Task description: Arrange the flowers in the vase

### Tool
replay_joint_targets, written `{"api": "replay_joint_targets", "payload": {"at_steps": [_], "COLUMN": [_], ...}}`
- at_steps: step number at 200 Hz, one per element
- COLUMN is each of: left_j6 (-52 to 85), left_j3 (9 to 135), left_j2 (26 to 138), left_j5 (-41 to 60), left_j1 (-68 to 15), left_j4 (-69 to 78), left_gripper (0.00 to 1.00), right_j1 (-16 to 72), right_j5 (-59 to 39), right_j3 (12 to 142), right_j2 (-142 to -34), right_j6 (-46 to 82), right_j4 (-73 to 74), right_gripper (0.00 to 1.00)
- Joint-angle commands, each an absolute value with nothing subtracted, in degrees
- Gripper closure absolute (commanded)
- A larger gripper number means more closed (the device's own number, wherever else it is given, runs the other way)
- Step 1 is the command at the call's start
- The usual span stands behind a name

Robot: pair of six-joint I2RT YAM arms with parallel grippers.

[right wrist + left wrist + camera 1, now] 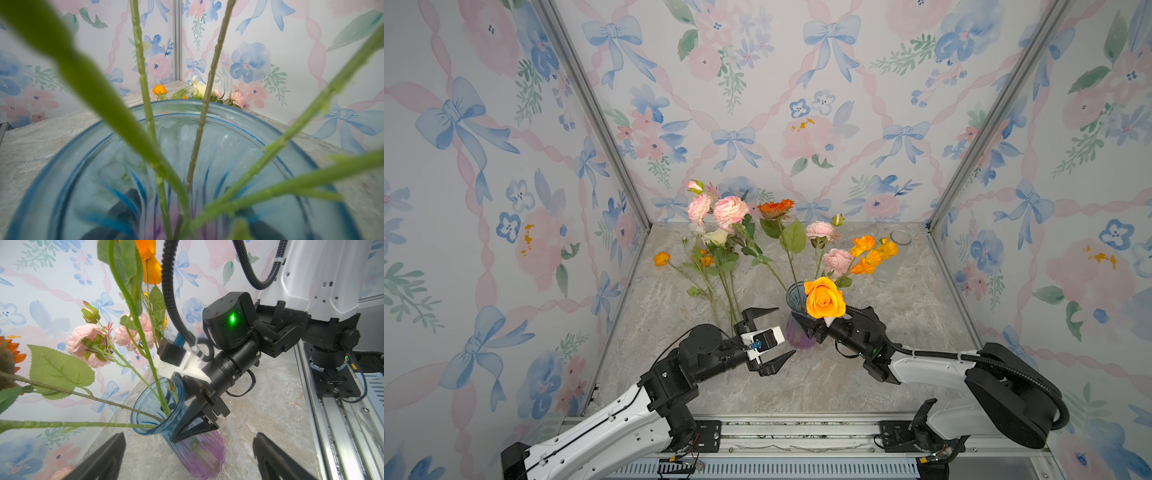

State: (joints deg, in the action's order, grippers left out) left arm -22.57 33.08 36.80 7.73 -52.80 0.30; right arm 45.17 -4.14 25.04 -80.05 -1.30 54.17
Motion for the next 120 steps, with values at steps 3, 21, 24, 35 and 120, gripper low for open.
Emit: {"api": "replay_joint_targets", "payload": {"at_steps": [3, 21, 24, 35, 120], "left_j6": [-23.6, -23.6, -23.6, -23.6, -23.5], "left_j3": [32.4, 32.3, 32.3, 32.2, 30.8], "left_j2": [36.4, 36.4, 36.4, 36.4, 33.9], "left_j5": [7.2, 7.0, 6.9, 6.8, 5.5], "left_j1": [-52.2, -52.2, -52.2, -52.2, -51.8], "left_j4": [1.2, 1.2, 1.3, 1.4, 4.7], "left_gripper": [0.02, 0.02, 0.02, 0.02, 0.02], "right_j1": [45.5, 45.8, 45.8, 45.9, 45.9], "right_j5": [-3.6, -3.5, -3.4, -3.1, -2.8], "right_j3": [25.2, 24.9, 24.9, 24.7, 24.6], "right_j2": [-79.6, -79.6, -79.6, -79.8, -76.7], "right_j6": [-1.5, -1.7, -1.7, -1.4, -0.3], "right_j4": [61.5, 62.4, 62.7, 63.8, 64.9], "right_gripper": [0.42, 0.46, 0.47, 0.49, 0.59]}}
